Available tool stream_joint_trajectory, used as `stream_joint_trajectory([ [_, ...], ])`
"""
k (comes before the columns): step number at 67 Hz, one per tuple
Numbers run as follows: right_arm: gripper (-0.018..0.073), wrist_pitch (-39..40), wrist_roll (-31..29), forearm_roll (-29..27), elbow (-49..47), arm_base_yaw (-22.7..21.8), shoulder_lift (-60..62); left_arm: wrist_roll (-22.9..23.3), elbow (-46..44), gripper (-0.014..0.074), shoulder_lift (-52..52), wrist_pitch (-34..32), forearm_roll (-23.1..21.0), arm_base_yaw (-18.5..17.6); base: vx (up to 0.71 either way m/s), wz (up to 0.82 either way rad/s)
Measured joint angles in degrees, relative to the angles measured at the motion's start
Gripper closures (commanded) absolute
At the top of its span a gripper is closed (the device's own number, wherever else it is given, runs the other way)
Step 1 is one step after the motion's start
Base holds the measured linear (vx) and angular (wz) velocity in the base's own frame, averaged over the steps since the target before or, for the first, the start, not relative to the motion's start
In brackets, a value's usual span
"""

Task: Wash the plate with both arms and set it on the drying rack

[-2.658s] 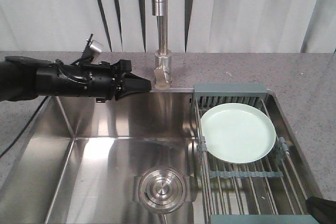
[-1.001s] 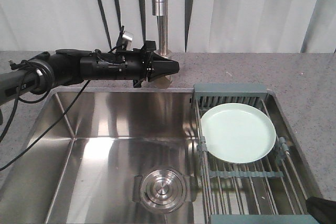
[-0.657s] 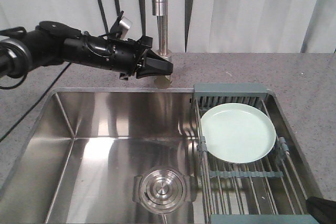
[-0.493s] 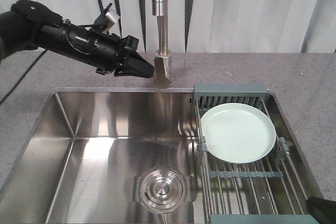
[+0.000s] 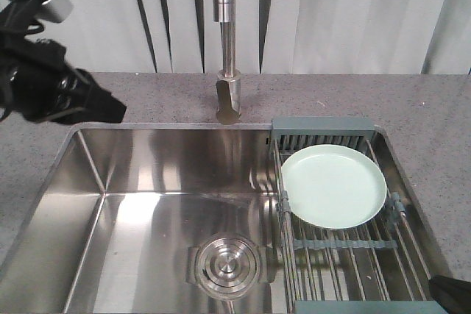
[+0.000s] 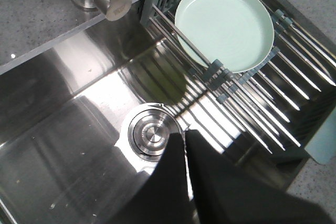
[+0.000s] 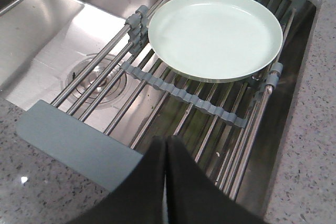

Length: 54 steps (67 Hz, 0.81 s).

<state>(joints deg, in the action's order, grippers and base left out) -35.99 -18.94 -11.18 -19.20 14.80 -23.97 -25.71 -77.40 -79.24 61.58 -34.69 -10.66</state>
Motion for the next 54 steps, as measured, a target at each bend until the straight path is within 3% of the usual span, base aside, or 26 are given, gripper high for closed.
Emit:
stream_joint_trajectory([
  [20, 0.0564, 1.11, 0.0, 0.0, 0.0, 0.0, 0.0, -2.13, 33.48, 0.0603, 25.78, -15.73, 0.18, 0.0, 0.0, 0.0],
  [29, 0.0564, 1.39, 0.0, 0.0, 0.0, 0.0, 0.0, -2.3, 43.66, 0.0603, 34.65, -22.12, 0.18, 0.0, 0.0, 0.0],
  [38, 0.0564, 1.45, 0.0, 0.0, 0.0, 0.0, 0.0, -2.3, 48.19, 0.0603, 39.78, -25.23, 0.12, 0.0, 0.0, 0.0],
  [54, 0.0564, 1.45, 0.0, 0.0, 0.0, 0.0, 0.0, -2.3, 48.67, 0.0603, 42.04, -25.72, -0.16, 0.0, 0.0, 0.0],
])
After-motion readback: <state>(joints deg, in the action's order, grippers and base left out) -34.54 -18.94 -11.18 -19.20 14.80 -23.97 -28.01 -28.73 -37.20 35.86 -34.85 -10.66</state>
